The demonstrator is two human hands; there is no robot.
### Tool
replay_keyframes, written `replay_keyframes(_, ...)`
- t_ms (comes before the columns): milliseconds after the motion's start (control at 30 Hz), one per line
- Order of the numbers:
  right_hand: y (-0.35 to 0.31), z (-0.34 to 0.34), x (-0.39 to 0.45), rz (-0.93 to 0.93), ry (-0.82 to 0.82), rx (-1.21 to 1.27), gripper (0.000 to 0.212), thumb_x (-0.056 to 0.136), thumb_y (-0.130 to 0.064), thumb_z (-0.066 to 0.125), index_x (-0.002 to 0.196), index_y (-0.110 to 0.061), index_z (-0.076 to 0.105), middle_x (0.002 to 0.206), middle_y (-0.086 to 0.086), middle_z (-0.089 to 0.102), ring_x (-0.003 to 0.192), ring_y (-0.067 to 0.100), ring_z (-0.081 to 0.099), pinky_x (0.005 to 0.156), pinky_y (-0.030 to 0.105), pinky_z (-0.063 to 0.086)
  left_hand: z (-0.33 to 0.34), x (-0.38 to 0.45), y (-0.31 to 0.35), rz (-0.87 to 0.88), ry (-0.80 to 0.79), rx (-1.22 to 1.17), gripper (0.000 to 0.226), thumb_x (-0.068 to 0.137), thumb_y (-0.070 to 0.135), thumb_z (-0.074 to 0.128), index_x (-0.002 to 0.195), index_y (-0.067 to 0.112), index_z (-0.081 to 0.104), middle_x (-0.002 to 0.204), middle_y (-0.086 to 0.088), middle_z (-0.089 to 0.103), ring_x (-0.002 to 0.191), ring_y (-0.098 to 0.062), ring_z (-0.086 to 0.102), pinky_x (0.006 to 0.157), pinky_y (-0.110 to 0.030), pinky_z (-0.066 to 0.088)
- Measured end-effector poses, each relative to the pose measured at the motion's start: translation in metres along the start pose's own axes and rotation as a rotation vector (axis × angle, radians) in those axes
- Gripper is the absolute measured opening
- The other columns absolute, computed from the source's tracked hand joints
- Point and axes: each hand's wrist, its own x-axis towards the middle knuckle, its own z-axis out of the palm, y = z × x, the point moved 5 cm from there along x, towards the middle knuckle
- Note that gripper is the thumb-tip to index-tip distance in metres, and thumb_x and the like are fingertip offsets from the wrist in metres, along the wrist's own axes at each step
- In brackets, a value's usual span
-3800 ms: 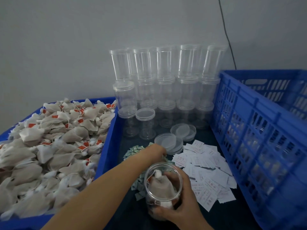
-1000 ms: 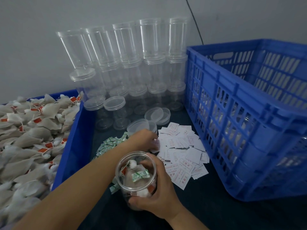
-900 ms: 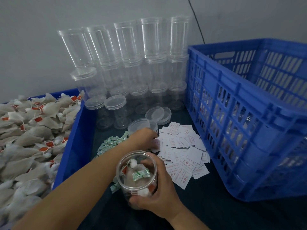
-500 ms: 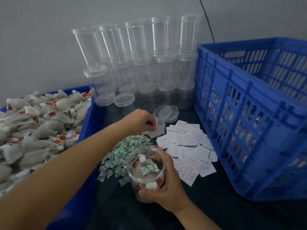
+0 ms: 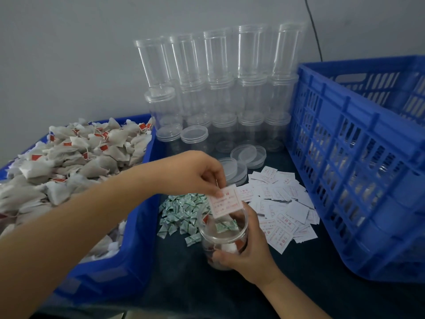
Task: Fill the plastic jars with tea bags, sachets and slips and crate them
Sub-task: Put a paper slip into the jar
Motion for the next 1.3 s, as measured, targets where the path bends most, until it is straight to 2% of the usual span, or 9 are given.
replay_keyframes(267,0.002,-0.001,0.000,0.000,0.006,-0.014,0.096,0.060,-0.033,0.090,0.139,-0.055,0.039,0.131,-0.015,0.059,0.123,0.013,0.060,0.094,0.024,0.052,0.032,0.004,-0.003,-0.036,-0.069,0.126,0.006,0.086,0.027,0.068,0.083,0.031,0.068,0.075,0.020,0.066,0.070,0.011,0.060,0.063,-0.005,0.046)
replay_keyframes(433,0.005,-0.002,0.000,-0.007,-0.001,-0.027,0.097,0.057,-0.036,0.089,0.139,-0.052,0.039,0.129,-0.010,0.059,0.120,0.021,0.061,0.094,0.038,0.055,0.044,0.004,-0.001,-0.072,-0.099,0.134,0.008,0.088,0.022,0.065,0.093,0.021,0.072,0.072,0.016,0.066,0.056,0.006,0.060,0.054,-0.008,0.046)
replay_keyframes(600,0.002,-0.001,0.000,-0.015,-0.006,-0.029,0.098,0.056,-0.033,0.088,0.138,-0.053,0.039,0.128,-0.015,0.060,0.119,0.020,0.061,0.090,0.033,0.056,0.055,0.006,0.007,-0.048,-0.099,0.295,0.013,0.090,0.020,0.060,0.097,0.018,0.072,0.061,0.019,0.053,0.049,0.011,0.050,0.062,-0.012,0.045)
replay_keyframes(700,0.001,0.000,0.000,-0.020,-0.005,-0.023,0.096,0.057,-0.031,0.087,0.137,-0.054,0.040,0.126,-0.017,0.060,0.117,0.018,0.062,0.088,0.030,0.056,0.056,0.008,0.009,-0.051,-0.095,0.361,0.016,0.091,0.018,0.057,0.098,0.016,0.072,0.072,0.011,0.061,0.051,0.005,0.048,0.069,-0.020,0.049)
replay_keyframes(867,-0.002,-0.001,-0.001,-0.016,-0.003,-0.034,0.095,0.058,-0.031,0.086,0.137,-0.056,0.039,0.125,-0.018,0.059,0.117,0.014,0.061,0.087,0.026,0.055,0.053,0.006,0.012,-0.040,-0.093,0.424,0.018,0.092,0.018,0.057,0.099,0.015,0.073,0.083,0.004,0.069,0.059,-0.001,0.051,0.068,-0.020,0.047)
replay_keyframes(1033,0.000,-0.001,-0.003,0.012,-0.005,-0.046,0.097,0.059,-0.033,0.085,0.142,-0.034,0.035,0.123,-0.025,0.057,0.115,0.003,0.060,0.087,0.018,0.052,0.044,0.000,0.009,-0.024,-0.032,0.441,0.019,0.091,0.021,0.057,0.103,0.015,0.072,0.084,0.005,0.069,0.076,-0.008,0.062,0.074,-0.028,0.053)
replay_keyframes(1133,-0.001,-0.001,-0.003,0.016,-0.005,-0.053,0.096,0.059,-0.031,0.085,0.142,-0.037,0.038,0.124,-0.021,0.058,0.114,0.005,0.061,0.086,0.020,0.053,0.032,-0.004,0.008,0.047,0.121,0.400,0.017,0.090,0.027,0.060,0.100,0.019,0.072,0.089,0.010,0.070,0.076,-0.002,0.061,0.072,-0.018,0.050)
replay_keyframes(1233,-0.002,-0.002,-0.003,0.003,0.000,-0.064,0.096,0.060,-0.031,0.086,0.143,-0.037,0.038,0.125,-0.017,0.058,0.117,0.009,0.061,0.088,0.022,0.053,0.022,-0.012,-0.002,0.068,0.316,0.175,0.042,0.076,0.057,0.064,0.108,0.030,0.064,0.091,0.022,0.061,0.078,0.005,0.056,0.066,-0.006,0.043)
replay_keyframes(1300,-0.004,-0.002,-0.003,0.001,-0.003,-0.073,0.097,0.060,-0.032,0.087,0.143,-0.043,0.037,0.126,-0.016,0.057,0.118,0.010,0.060,0.090,0.022,0.052,0.026,-0.018,-0.013,0.079,0.289,-0.014,0.077,0.057,0.072,0.064,0.125,0.040,0.046,0.112,0.027,0.053,0.097,0.010,0.051,0.077,-0.005,0.042)
